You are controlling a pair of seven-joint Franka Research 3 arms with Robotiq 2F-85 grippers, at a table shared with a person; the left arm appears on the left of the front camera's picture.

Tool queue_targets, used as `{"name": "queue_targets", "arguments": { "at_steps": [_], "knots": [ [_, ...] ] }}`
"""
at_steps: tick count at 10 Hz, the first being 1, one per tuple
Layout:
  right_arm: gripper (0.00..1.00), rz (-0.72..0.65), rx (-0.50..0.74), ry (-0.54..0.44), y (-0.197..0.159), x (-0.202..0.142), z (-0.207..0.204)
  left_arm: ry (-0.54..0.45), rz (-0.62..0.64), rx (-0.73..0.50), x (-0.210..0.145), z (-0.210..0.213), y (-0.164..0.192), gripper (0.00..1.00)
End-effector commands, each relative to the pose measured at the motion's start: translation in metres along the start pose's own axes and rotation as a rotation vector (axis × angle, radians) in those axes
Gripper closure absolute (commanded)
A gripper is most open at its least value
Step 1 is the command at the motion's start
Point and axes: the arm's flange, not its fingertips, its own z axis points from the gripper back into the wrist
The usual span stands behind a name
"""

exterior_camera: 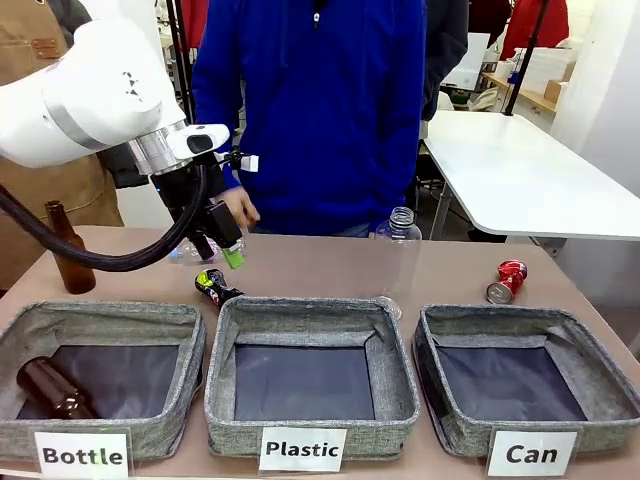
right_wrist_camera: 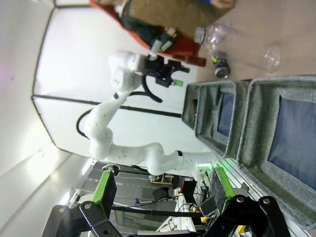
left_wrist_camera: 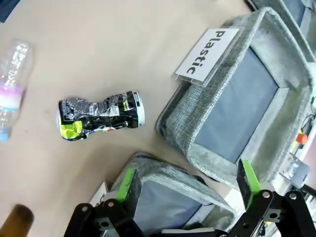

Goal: Sort the can waste into the basket.
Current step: Pick up the can waste from the table and place it in the right Fabric basket.

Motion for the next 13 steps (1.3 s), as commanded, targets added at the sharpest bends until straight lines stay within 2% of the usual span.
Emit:
{"name": "queue_targets", "arguments": {
  "at_steps": [1,2,3,4,5,6,7,8,10,11,12,13],
  "knots": [
    [0.00,0.023,0.000,0.013,0.000,-0.002,0.002,0.085,-0.113,0.020,0.028,0.001,0.026,0.00],
    [0.00,0.023,0.000,0.013,0.000,-0.002,0.002,0.056,-0.318,0.089,0.044,0.004,0.035,0.00],
    [0.00,0.023,0.000,0.013,0.000,-0.002,0.002,0.018,-0.466,0.120,0.044,0.000,0.030,0.00],
    [0.00,0.023,0.000,0.013,0.000,-0.002,0.002,0.101,-0.650,0.077,0.028,-0.005,0.022,0.00],
    [0.00,0.023,0.000,0.013,0.000,-0.002,0.002,0.150,-0.720,0.034,-0.005,0.001,0.017,0.00],
    [0.00,0.023,0.000,0.013,0.000,-0.002,0.002,0.206,-0.820,0.029,-0.059,0.014,0.003,0.00],
    [0.00,0.023,0.000,0.013,0.000,-0.002,0.002,0.202,-0.853,0.046,-0.118,0.023,-0.010,0.00],
    [0.00,0.023,0.000,0.013,0.000,-0.002,0.002,0.177,-0.847,0.043,-0.181,0.035,-0.018,0.00],
    [0.00,0.023,0.000,0.013,0.000,-0.002,0.002,0.037,-0.817,-0.039,-0.257,0.046,-0.020,0.00],
    [0.00,0.023,0.000,0.013,0.000,-0.002,0.002,-0.092,-0.675,-0.074,-0.290,0.061,-0.008,0.00],
    [0.00,0.023,0.000,0.013,0.000,-0.002,0.002,-0.210,-0.490,-0.140,-0.326,0.078,0.021,0.00],
    [0.00,0.023,0.000,0.013,0.000,-0.002,0.002,-0.256,-0.440,-0.191,-0.357,0.090,0.050,0.00]
  ]
}}
